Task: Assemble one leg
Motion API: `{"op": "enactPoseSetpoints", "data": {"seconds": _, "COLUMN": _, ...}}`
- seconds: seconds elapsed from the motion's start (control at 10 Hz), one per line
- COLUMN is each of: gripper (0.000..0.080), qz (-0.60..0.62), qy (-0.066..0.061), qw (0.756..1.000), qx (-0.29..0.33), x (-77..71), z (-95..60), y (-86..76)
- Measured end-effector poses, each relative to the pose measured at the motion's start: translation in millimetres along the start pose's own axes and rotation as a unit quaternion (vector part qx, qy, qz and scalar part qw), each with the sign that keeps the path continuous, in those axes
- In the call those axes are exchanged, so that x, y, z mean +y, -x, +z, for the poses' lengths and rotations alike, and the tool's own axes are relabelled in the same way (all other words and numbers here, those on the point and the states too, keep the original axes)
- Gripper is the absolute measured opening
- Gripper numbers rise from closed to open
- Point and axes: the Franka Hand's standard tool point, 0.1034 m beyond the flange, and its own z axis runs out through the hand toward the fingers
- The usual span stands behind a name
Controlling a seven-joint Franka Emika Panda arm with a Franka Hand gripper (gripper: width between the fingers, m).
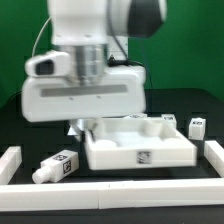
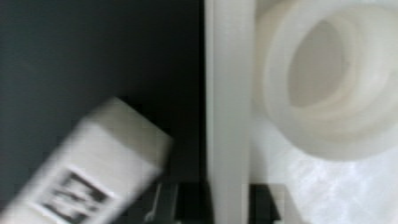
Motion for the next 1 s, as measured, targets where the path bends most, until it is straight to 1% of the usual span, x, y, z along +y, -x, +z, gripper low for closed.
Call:
{"op": "enactPoseSetpoints", "data": {"seconds": 0.1, "gripper": 0.0054, "qz": 0.032, "qy": 0.001, "qw": 0.999, "qx": -0.003, "x": -15.6, "z": 6.2, "y": -8.8}}
{"op": "enactPoseSetpoints", "data": {"seconds": 0.2, "gripper": 0.0054, "qz": 0.047, "qy": 0.001, "qw": 0.999, "qx": -0.010, "x": -27.8, "z": 13.8, "y": -12.5}}
{"op": "enactPoseSetpoints", "data": {"seconds": 0.3, "gripper": 0.0054, "qz": 0.026, "qy": 0.002, "qw": 1.000, "qx": -0.010, "x": -23.4, "z": 13.6, "y": -11.0}}
{"op": "enactPoseSetpoints", "data": {"seconds": 0.4, "gripper": 0.0054, "qz": 0.031, "qy": 0.002, "qw": 0.999, "qx": -0.010, "x": -21.1, "z": 13.7, "y": -10.4}}
{"op": "enactPoseSetpoints", "data": {"seconds": 0.7, "gripper": 0.0054, "qz": 0.031, "qy": 0.002, "qw": 0.999, "qx": -0.012, "x": -21.8, "z": 15.4, "y": -9.5}}
{"op": "enactPoseSetpoints", "data": {"seconds": 0.8, "gripper": 0.0054, "qz": 0.034, "qy": 0.002, "qw": 0.999, "qx": -0.013, "x": -23.4, "z": 17.4, "y": -8.6}}
{"op": "enactPoseSetpoints", "data": {"seconds": 0.9, "gripper": 0.0054, "qz": 0.042, "qy": 0.002, "qw": 0.999, "qx": -0.015, "x": -29.4, "z": 23.4, "y": -7.0}}
{"op": "enactPoseSetpoints", "data": {"seconds": 1.0, "gripper": 0.0054, "qz": 0.067, "qy": 0.001, "qw": 0.998, "qx": -0.015, "x": -37.4, "z": 26.9, "y": -9.0}}
